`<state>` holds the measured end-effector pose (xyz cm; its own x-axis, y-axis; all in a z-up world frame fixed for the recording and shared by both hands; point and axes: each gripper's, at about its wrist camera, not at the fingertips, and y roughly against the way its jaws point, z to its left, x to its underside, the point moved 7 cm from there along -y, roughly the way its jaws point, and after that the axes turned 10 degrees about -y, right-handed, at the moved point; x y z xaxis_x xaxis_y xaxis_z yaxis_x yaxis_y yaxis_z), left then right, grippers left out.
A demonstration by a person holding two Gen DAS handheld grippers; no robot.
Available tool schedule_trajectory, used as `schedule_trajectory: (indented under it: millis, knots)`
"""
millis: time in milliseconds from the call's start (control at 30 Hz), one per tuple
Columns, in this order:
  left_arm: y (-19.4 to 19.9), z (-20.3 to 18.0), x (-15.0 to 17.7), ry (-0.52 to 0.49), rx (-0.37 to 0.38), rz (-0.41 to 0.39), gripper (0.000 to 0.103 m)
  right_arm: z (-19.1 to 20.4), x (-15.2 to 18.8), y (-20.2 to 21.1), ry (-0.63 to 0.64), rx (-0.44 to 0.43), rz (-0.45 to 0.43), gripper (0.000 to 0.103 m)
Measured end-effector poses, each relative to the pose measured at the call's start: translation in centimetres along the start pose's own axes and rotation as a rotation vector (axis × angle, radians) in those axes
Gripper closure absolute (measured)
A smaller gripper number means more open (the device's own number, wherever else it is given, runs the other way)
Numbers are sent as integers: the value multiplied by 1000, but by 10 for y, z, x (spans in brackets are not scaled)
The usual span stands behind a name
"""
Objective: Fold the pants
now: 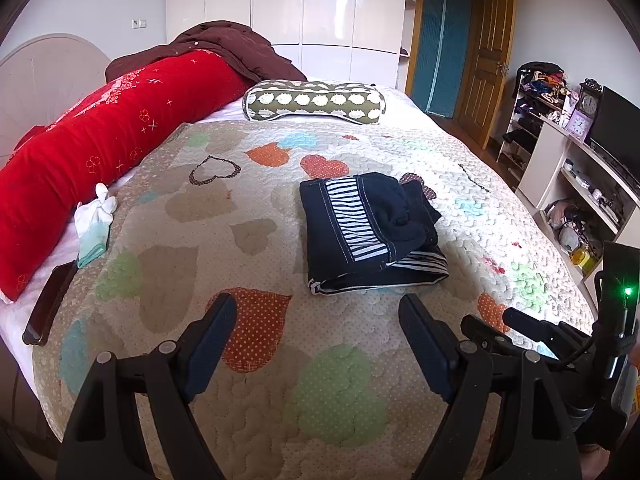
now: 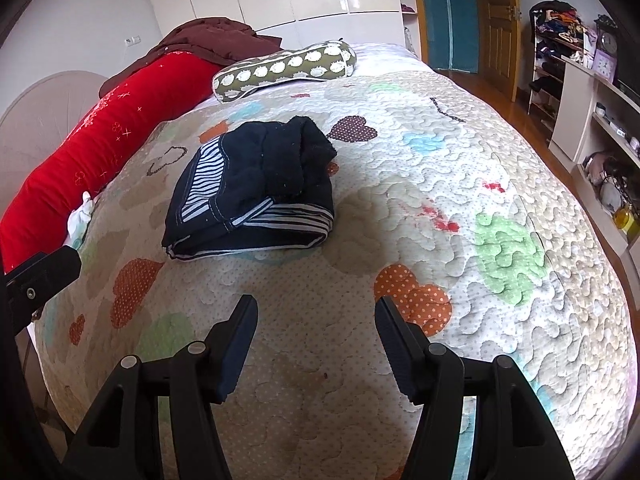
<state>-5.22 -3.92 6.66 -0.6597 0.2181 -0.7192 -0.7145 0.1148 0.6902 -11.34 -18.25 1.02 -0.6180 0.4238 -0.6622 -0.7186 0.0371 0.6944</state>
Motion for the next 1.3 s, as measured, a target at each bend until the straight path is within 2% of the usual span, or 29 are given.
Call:
schedule_trajectory:
  millis: [300,1300]
  knots:
    - [2,4,-1,10,-7,-13,18,2,2,-6,5,2,14,37]
    - [-28,5,13,14,5,75,18,-8,12,-29,-21,6,76,37]
